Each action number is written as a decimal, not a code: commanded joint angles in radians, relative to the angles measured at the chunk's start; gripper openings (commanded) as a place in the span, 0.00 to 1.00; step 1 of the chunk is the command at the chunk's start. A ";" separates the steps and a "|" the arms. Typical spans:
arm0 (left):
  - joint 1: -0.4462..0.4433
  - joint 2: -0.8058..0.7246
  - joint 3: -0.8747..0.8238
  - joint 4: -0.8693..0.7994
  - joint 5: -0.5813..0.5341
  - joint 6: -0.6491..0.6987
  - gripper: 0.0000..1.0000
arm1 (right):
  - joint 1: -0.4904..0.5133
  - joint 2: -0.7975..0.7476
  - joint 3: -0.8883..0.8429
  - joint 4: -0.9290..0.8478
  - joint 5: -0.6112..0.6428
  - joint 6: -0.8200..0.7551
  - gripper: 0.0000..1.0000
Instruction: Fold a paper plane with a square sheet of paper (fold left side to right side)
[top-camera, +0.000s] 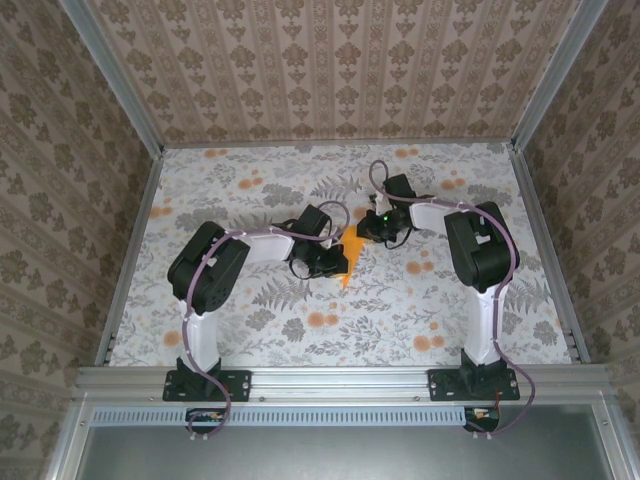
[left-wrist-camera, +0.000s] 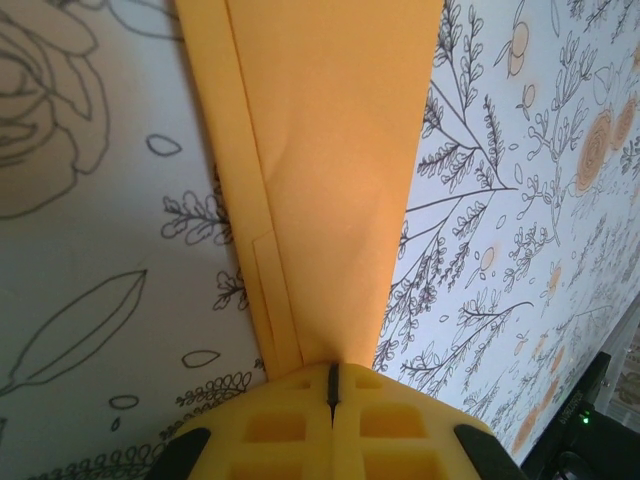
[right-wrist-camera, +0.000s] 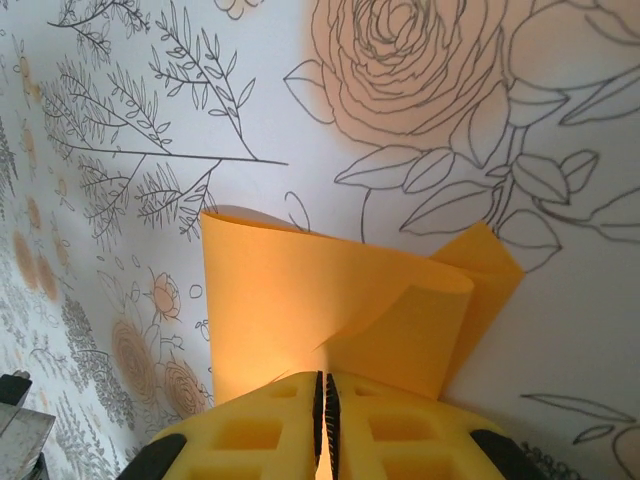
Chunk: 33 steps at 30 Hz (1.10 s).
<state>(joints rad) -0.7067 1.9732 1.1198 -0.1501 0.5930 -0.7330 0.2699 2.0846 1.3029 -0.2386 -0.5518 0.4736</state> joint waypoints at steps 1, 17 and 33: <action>-0.010 0.035 -0.034 -0.115 -0.084 0.022 0.04 | -0.043 0.052 0.045 0.003 0.066 -0.021 0.14; -0.012 0.019 -0.033 -0.105 -0.085 0.017 0.04 | -0.126 0.106 0.200 -0.039 0.025 -0.032 0.14; -0.013 -0.034 -0.005 -0.115 -0.096 0.019 0.06 | 0.006 -0.078 -0.080 0.128 -0.090 0.073 0.14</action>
<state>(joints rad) -0.7139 1.9560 1.1198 -0.1650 0.5461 -0.7330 0.2604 1.9553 1.2346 -0.1520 -0.6128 0.5072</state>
